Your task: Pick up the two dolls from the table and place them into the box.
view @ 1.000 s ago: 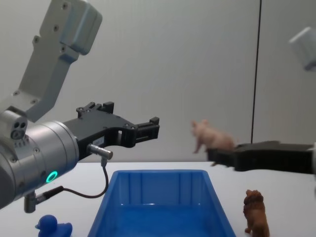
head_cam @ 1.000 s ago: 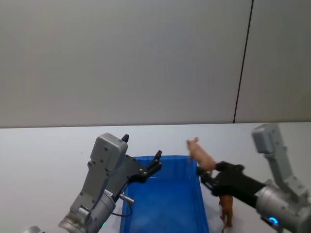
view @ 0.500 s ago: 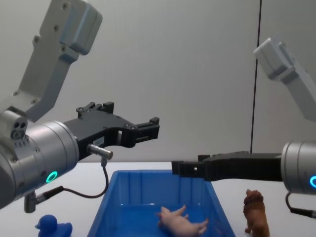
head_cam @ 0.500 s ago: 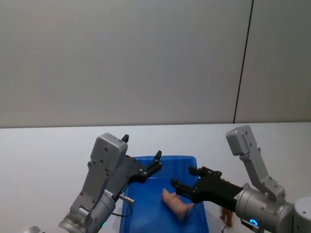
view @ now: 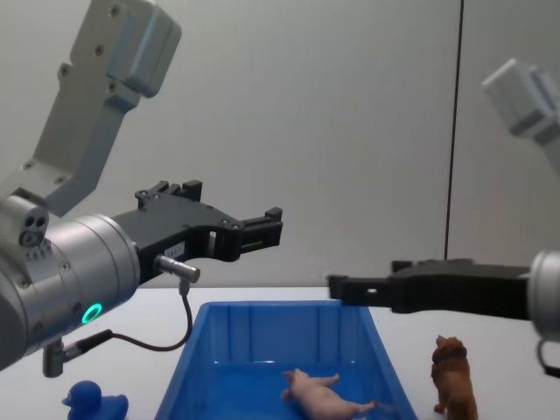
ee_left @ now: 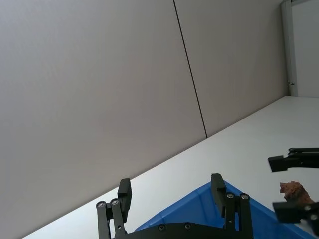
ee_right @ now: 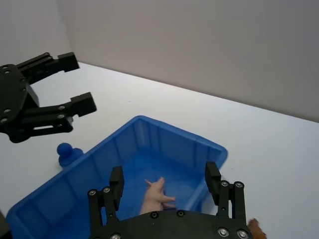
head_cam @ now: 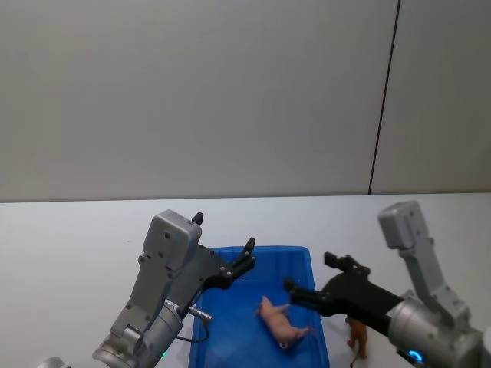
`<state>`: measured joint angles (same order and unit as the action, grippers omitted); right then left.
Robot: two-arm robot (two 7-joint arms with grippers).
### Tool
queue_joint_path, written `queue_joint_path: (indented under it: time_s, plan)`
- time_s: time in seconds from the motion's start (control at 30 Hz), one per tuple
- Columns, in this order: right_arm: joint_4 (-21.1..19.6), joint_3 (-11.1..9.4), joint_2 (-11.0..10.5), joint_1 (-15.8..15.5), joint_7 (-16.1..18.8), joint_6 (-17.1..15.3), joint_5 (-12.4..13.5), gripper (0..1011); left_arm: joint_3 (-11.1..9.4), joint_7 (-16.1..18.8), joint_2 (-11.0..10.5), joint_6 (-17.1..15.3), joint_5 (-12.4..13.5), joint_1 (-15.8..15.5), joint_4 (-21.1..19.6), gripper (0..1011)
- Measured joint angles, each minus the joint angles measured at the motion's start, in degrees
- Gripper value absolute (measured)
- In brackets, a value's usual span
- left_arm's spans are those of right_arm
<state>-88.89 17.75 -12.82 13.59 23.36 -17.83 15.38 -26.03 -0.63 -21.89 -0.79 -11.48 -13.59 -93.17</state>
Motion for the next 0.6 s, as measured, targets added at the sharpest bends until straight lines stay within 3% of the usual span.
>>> queue_joint_path:
  time_s: [0.23,0.6]
  plan:
    - [-2.99,-1.5,-2.91,-3.79,-3.9,2.0,2.05,1001,0.0,0.0,0.0,0.0,0.0,0.0,0.0,1001]
    - [-5.42,-2.87,-5.92,-8.28,-7.49,2.51,4.55,1001,0.0,0.0,0.0,0.0,0.0,0.0,0.0,1001]
